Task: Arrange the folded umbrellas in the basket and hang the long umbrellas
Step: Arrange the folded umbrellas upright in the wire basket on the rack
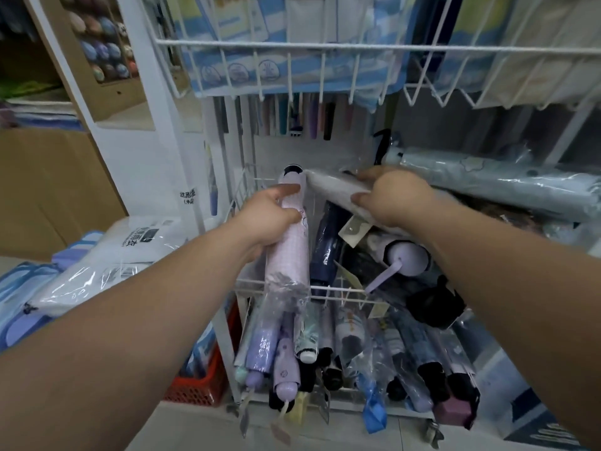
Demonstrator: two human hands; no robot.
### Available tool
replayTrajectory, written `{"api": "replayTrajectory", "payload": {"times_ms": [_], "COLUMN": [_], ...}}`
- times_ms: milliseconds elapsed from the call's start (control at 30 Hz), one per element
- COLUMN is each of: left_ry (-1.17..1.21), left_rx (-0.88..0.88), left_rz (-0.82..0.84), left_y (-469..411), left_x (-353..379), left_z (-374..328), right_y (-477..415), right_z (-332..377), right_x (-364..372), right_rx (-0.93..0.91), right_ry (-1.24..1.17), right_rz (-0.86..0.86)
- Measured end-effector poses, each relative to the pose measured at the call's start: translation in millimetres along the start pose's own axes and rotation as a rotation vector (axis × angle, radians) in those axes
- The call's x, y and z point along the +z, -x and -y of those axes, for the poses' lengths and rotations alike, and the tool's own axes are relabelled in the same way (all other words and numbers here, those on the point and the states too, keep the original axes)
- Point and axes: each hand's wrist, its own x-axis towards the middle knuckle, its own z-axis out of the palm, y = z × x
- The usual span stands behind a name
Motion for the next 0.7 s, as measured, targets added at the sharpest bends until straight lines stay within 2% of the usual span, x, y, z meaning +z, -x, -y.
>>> {"api": "replayTrajectory", "payload": {"times_ms": [233, 500, 700], "left_ry": [0.069, -0.230, -0.602], "left_rx": [-0.033, -0.047, -0.057], "left_rz": [-0.089, -0.047, -0.017], "left_y": [-40.8, -58.1, -71.9], "left_x": [12.4, 13.2, 25.5], "left_z": [17.0, 42.0, 34.1], "right_y": [-0.9, 1.9, 1.0], "right_z": [-5.3, -3.3, -0.9], "right_x": [9.1, 10.2, 13.1], "right_rx": [-0.002, -0.029, 0.011], "right_ry": [-0.057, -0.070, -0.096], "right_rz": [-0.011, -0.012, -0.041]}}
